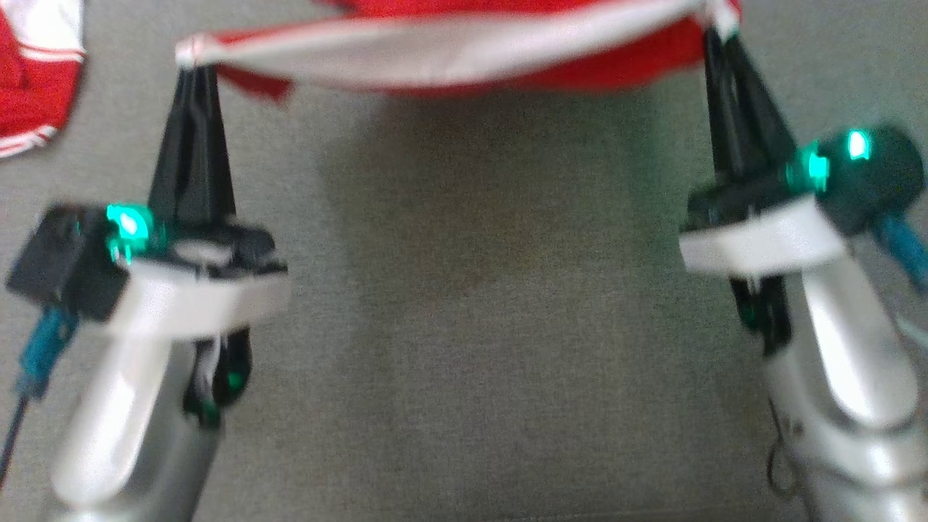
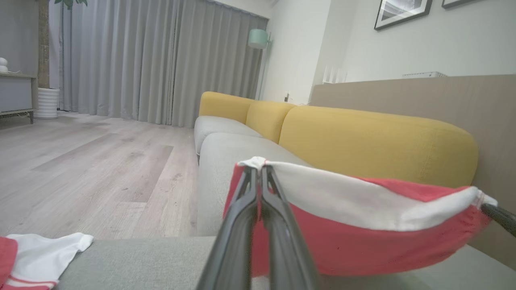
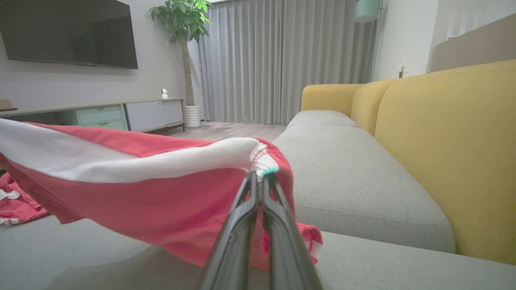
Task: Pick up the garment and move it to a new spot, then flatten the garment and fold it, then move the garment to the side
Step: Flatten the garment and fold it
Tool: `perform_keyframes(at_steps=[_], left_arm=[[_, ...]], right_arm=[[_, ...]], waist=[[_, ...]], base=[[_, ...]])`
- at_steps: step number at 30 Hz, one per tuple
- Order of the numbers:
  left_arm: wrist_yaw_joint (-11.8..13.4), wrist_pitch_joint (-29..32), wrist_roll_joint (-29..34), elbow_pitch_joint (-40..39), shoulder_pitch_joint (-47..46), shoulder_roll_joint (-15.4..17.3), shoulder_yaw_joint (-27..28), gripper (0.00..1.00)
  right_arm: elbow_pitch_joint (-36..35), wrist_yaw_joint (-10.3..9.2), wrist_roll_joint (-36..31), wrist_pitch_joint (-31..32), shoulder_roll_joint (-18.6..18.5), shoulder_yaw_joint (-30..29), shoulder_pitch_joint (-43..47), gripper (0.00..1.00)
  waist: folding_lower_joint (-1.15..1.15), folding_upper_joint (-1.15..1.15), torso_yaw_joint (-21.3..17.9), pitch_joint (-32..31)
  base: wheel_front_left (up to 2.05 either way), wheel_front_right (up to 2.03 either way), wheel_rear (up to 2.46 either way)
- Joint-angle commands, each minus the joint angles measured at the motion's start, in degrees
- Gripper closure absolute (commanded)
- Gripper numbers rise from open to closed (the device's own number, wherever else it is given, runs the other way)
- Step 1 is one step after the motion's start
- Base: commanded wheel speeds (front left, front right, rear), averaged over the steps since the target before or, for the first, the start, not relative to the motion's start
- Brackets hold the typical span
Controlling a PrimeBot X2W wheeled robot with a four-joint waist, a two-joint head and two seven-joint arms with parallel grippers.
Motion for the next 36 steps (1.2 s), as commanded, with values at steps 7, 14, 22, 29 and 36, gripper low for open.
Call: perform_keyframes(at_steps=[7,14,22,29,36], left_arm=[[4.10,-0.62,-0.07,-13.52,15.72,3.06,2.92,1.00],[7.68,3.72,-0.20,-23.20,28.32,5.73,2.05,1.00],[4.76,7.42,-4.02,-17.41,25.73,5.76,0.44,1.00],[0.44,10.00,-4.67,-7.46,14.59,5.41,-1.09,1.00],[-3.48,14.66,-3.60,4.59,-2.14,4.07,-3.26,1.00]], right_arm=[[-15.30,-0.04,-1.02,1.47,2.29,-0.35,19.38,1.00],[-25.98,-0.04,-1.11,6.54,3.89,-0.51,34.95,1.00],[-24.00,-0.04,-2.35,7.63,4.28,0.94,35.81,1.00],[-18.51,-0.04,-0.48,7.19,4.63,-1.19,30.84,1.00],[-11.12,-0.04,4.09,5.68,4.67,-1.49,23.01,1.00]], waist=[[0.01,0.00,0.29,-11.08],[0.01,0.00,-0.41,-13.63],[0.01,0.00,-1.49,-11.08],[0.01,0.00,-2.76,-6.97],[0.01,0.00,-5.31,-1.44]], base=[[0.00,0.00,0.00],[0.00,0.00,0.00],[0.00,0.00,0.00],[0.00,0.00,0.00],[0.00,0.00,0.00]])
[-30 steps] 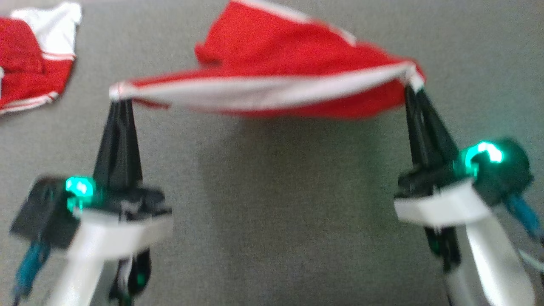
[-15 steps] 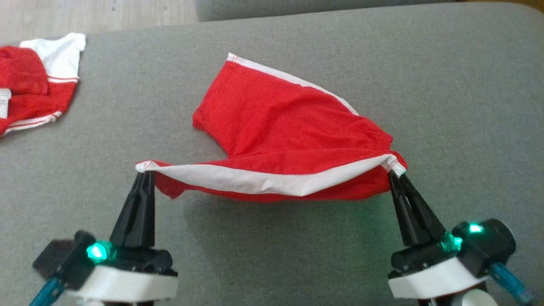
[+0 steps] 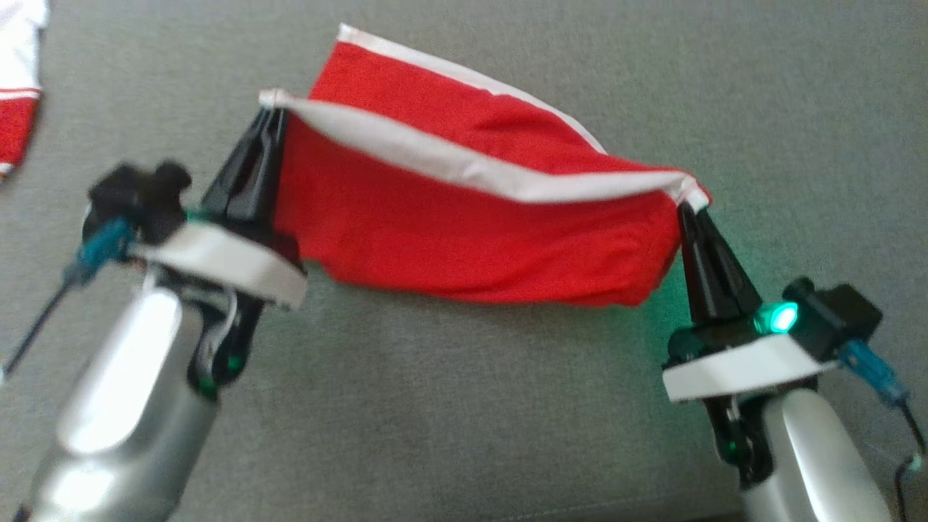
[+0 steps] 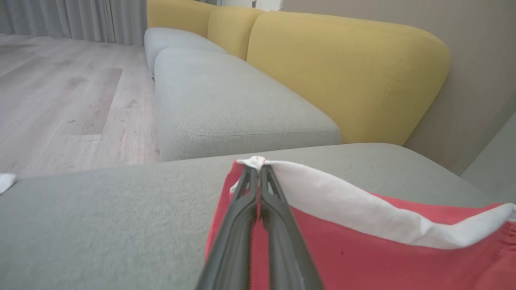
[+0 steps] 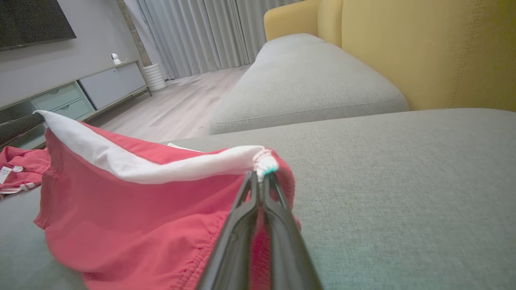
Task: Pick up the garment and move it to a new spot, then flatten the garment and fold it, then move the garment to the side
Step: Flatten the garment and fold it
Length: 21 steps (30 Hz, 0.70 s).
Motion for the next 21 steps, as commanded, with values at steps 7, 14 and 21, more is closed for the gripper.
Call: perform_keyframes(at_steps=[7,14,21], left_arm=[[-0.08,2.13,1.70,10.94,-13.06,-2.03,1.04,1.00],[1.17,3.41,3.73,23.40,-22.21,-5.16,-0.54,1.00],[2.40,1.19,5.40,30.51,-26.84,-6.55,-1.18,1.00]], right_arm=[[5.17,-0.04,2.92,-3.36,0.01,2.94,-7.28,1.00],[9.80,-0.04,4.46,-5.57,0.01,5.41,-11.87,1.00],[12.28,-0.04,5.08,-6.45,0.01,6.64,-14.48,0.95]], waist=[[-0.01,0.00,-3.39,5.62],[-0.01,0.00,-4.96,8.02],[-0.01,0.00,-5.65,8.65]], base=[[0.00,0.00,0.00],[0.00,0.00,0.00],[0.00,0.00,0.00]])
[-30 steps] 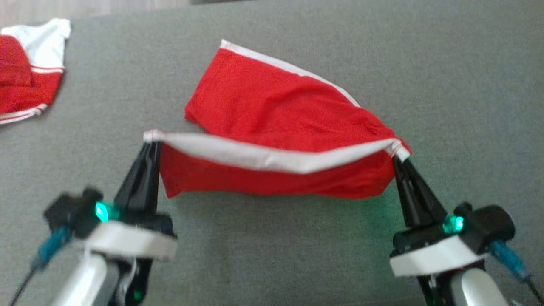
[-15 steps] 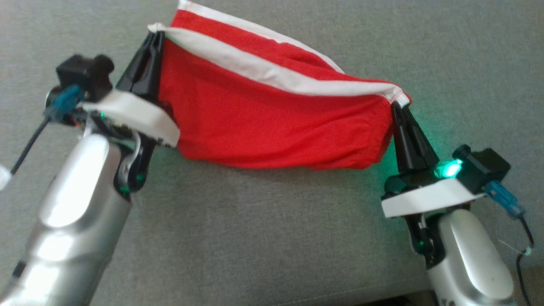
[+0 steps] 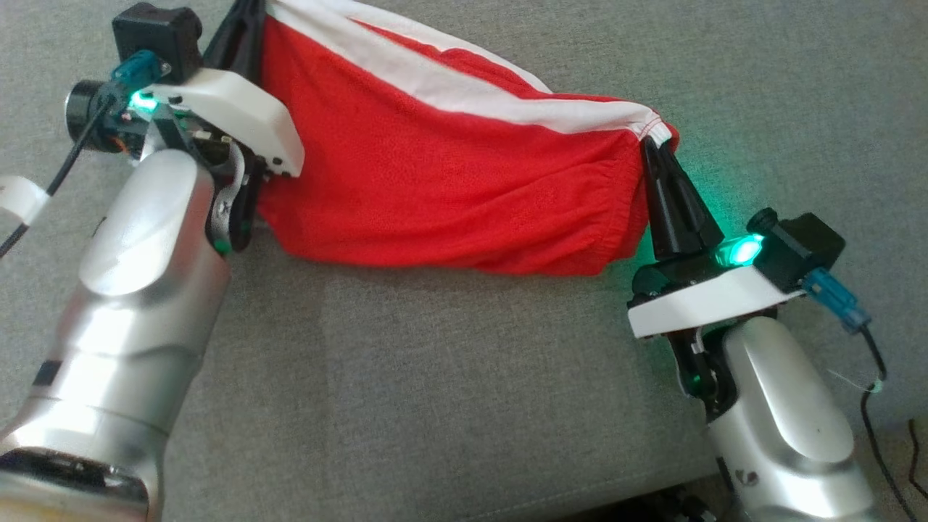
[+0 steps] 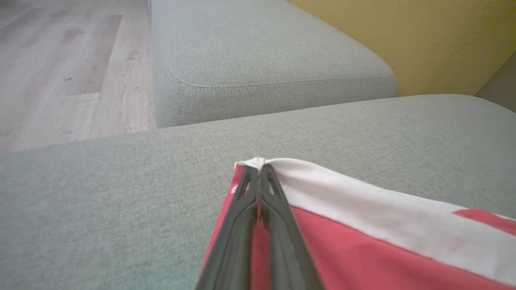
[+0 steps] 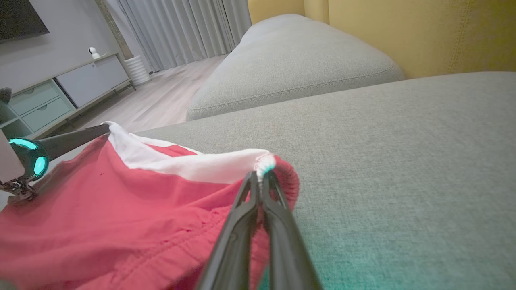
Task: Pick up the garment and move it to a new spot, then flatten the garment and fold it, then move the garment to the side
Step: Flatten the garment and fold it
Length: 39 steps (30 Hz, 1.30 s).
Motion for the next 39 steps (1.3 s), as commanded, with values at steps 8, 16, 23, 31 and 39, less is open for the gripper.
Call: perform_keyframes(at_steps=[8,16,23,31,39], left_arm=[[0.09,-7.79,1.41,1.51,-1.31,-1.72,-0.26,0.00],[-0.96,-9.56,-0.05,-0.92,5.31,-2.66,-1.46,0.00],[1.33,-5.70,-3.31,-4.11,13.85,-0.78,-0.20,0.00],[3.49,-0.13,-5.79,-5.39,15.77,1.86,1.58,0.00],[2.87,7.18,-7.23,-5.34,13.38,4.21,1.34,0.00]], right_arm=[[-1.67,-0.04,-0.10,-1.16,0.04,-0.22,0.67,0.00],[-3.64,-0.04,-4.55,-1.18,0.04,-5.03,5.06,0.00],[-7.96,-0.04,-8.82,0.66,0.04,-8.50,10.09,0.00],[-14.99,-0.04,-9.75,4.29,0.04,-8.96,12.48,0.00],[-17.44,-0.04,-9.01,5.26,0.04,-8.67,12.98,0.00]], waist=[[-0.01,0.00,1.37,-2.23],[-0.01,0.00,3.32,-6.27],[-0.01,0.00,4.30,-10.25],[-0.01,0.00,2.75,-9.91],[-0.01,0.00,1.23,-7.91]], base=[[0.00,0.00,0.00],[0.00,0.00,0.00],[0.00,0.00,0.00],[0.00,0.00,0.00],[0.00,0.00,0.00]])
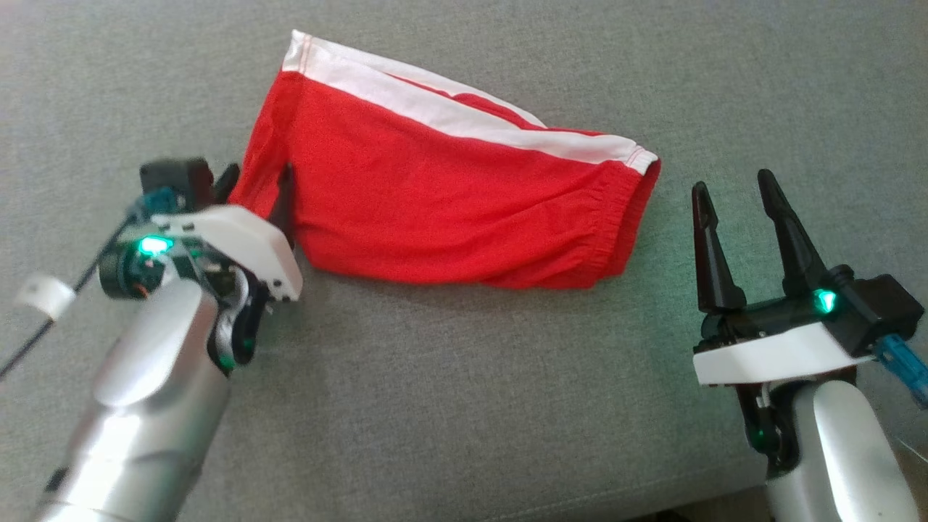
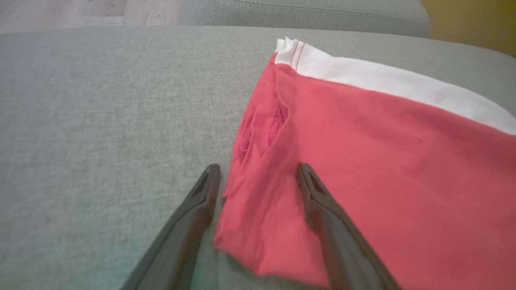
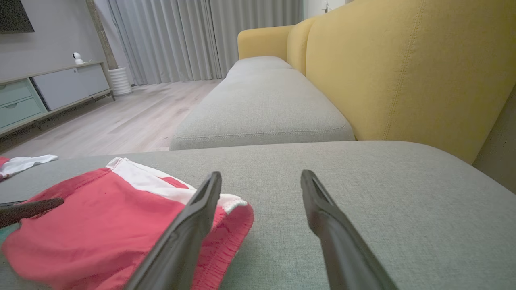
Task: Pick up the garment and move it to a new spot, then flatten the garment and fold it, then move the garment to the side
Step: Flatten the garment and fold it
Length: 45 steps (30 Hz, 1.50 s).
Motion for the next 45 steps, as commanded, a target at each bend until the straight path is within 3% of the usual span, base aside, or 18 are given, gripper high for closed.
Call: perform_keyframes(at_steps=[1,5,7,9,20,36,37,39,40,41,45], left_arm=[[-0.46,1.14,-0.22,-1.49,-2.39,2.03,1.35,0.00],[-2.87,4.39,-1.51,-2.37,-2.20,1.50,-0.18,0.00],[-3.66,5.94,-1.90,-2.88,-1.96,1.28,-1.02,0.55],[-3.74,7.09,-1.47,-3.34,-1.94,1.59,-1.86,1.00],[-0.76,7.27,0.38,-8.81,-0.24,2.89,-2.88,1.00],[7.53,-1.33,-3.77,-23.24,20.40,0.43,0.29,1.00],[7.71,-2.25,-3.57,-23.24,20.86,0.08,0.24,0.97],[7.79,-4.02,-3.56,-22.96,21.49,-0.87,0.24,0.58],[7.72,-5.01,-3.35,-22.79,21.60,-1.20,0.19,0.18],[7.74,-6.23,-3.03,-22.64,21.61,-1.47,0.27,0.00],[7.49,-10.96,-1.48,-22.40,21.26,-1.60,0.77,0.00]], right_arm=[[-1.97,-0.04,0.39,-0.12,-0.01,1.20,0.31,0.00],[-1.87,-0.04,0.77,-0.35,-0.01,1.28,0.22,0.00],[-1.70,-0.04,0.90,-0.48,-0.01,1.17,0.13,0.00],[-1.59,-0.04,1.05,-0.60,-0.01,1.10,-0.04,0.00],[-0.93,-0.04,0.84,-0.84,-0.01,-0.77,0.19,0.00],[-0.51,-0.04,-1.74,4.10,0.00,-5.79,2.92,0.00],[-0.53,-0.04,-1.74,4.47,0.00,-5.79,2.97,0.00],[-0.51,-0.04,-1.81,5.15,0.00,-5.76,3.11,0.00],[-0.47,-0.04,-1.83,5.39,0.00,-5.83,3.17,0.00],[-0.39,-0.04,-1.85,5.66,0.00,-5.87,3.21,0.00],[0.47,-0.04,-2.16,8.03,0.00,-5.27,3.03,0.00]], waist=[[0.00,0.00,-0.32,0.38],[0.00,0.00,-0.58,0.76],[0.00,0.00,-0.59,0.77],[0.00,0.00,-0.58,0.70],[0.00,0.00,1.89,-1.64],[0.00,0.00,8.72,-7.70],[0.00,0.00,8.88,-7.83],[0.00,0.00,9.15,-8.13],[0.00,0.00,9.30,-8.35],[0.00,0.00,9.41,-8.55],[0.00,0.00,9.92,-9.85]], base=[[0.00,0.00,0.00],[0.00,0.00,0.00],[0.00,0.00,0.00],[0.00,0.00,0.00],[0.00,0.00,0.00],[0.00,0.00,0.00],[0.00,0.00,0.00],[0.00,0.00,0.00],[0.00,0.00,0.00],[0.00,0.00,0.00],[0.00,0.00,0.00]])
